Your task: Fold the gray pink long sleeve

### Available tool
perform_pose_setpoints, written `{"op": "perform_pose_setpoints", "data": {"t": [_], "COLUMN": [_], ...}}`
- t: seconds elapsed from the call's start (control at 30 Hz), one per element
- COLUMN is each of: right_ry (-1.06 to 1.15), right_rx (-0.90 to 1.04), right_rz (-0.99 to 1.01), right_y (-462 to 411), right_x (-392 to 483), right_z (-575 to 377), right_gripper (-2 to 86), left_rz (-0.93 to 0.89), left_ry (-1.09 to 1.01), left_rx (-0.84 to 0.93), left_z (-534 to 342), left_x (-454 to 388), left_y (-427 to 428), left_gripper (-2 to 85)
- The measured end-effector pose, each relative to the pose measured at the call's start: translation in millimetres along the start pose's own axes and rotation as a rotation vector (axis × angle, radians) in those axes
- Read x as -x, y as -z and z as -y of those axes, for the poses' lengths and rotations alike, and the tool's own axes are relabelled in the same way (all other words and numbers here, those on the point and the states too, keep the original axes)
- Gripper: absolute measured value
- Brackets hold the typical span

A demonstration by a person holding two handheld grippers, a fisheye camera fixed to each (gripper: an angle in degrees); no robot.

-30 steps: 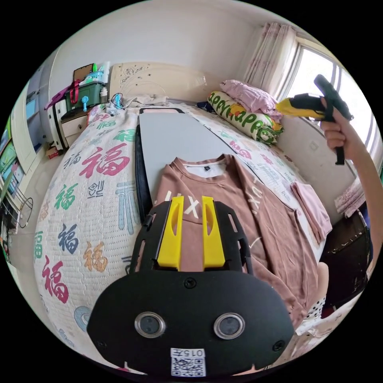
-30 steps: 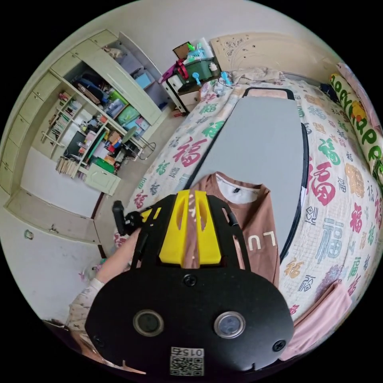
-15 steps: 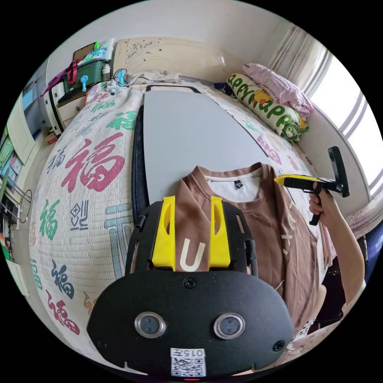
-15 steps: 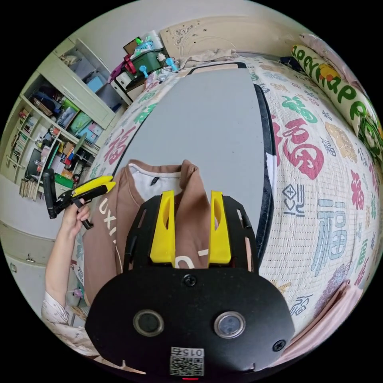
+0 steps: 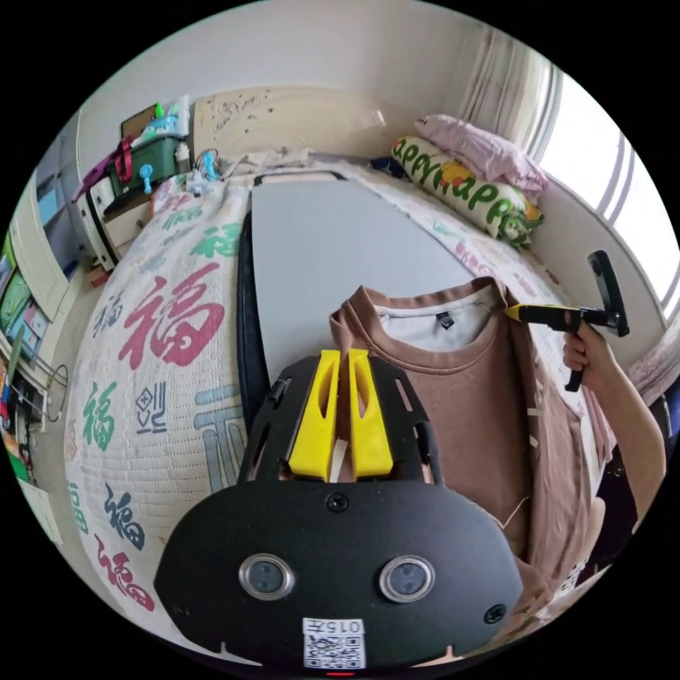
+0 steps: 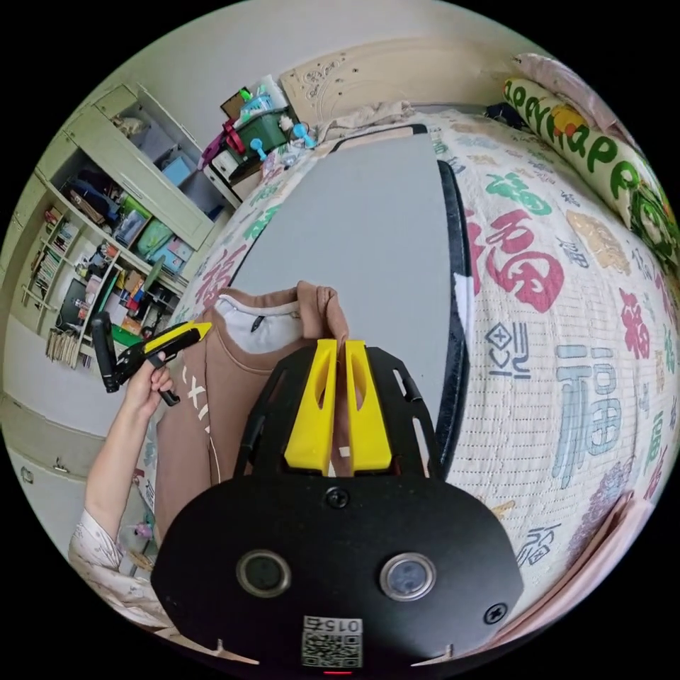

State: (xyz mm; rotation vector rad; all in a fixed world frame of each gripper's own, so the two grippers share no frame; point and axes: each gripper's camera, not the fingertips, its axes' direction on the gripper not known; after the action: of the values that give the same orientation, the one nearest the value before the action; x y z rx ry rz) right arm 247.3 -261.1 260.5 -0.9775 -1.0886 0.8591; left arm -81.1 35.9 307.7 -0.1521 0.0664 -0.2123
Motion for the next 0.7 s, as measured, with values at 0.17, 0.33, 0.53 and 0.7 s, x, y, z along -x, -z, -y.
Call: {"op": "perform_pose_setpoints", "data": {"t": [0.17, 0.33, 0.53, 0.7], "right_ry": [0.035, 0.212, 0.397, 0.373], "right_rx": [-0.163, -0.231, -0.173, -0.057], "right_rz": [0.008, 0.025, 0.176, 0.278], "right_y": [90.7, 175.5, 246.3, 237.2], "right_x": [6.3, 27.8, 31.8, 25.0], "right_z": [-16.9, -87.7, -288.2, -451.7], "right_gripper": [0.3, 0.4, 0.7, 0.9], "left_rz": [-0.01, -0.115, -0.345, -0.403], "left_ry": [-0.111, -0.243, -0.475, -0.398], "left_rx": [-0.231, -0.355, -0.3, -0.081], "left_z": [12.2, -36.0, -209.7, -338.1], "left_x": [-29.1, -52.3, -86.4, -108.3], "left_y": [72.8, 137.0, 207.8, 197.5], "left_gripper": [1.1, 1.1, 1.1, 1.2]}}
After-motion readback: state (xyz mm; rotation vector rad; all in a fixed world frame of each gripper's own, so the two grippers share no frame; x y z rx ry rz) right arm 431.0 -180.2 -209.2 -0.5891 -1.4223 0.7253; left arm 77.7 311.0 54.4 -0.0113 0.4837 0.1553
